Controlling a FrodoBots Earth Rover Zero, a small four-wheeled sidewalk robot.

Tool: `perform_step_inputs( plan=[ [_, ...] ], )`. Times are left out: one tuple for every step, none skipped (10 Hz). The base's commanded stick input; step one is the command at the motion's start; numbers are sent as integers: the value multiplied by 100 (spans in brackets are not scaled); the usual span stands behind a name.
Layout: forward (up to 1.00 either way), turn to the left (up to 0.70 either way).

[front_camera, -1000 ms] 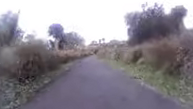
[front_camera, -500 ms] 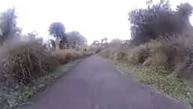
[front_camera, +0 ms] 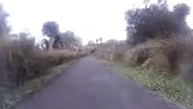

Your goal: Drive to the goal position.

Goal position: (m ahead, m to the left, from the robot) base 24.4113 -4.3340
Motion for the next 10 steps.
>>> perform_step_inputs(
  plan=[
    [70, 0],
    [70, 0],
    [70, 0],
    [70, 0],
    [70, 0],
    [70, 0],
    [70, 0],
    [70, 0],
    [70, 0],
    [70, 0]
  ],
)
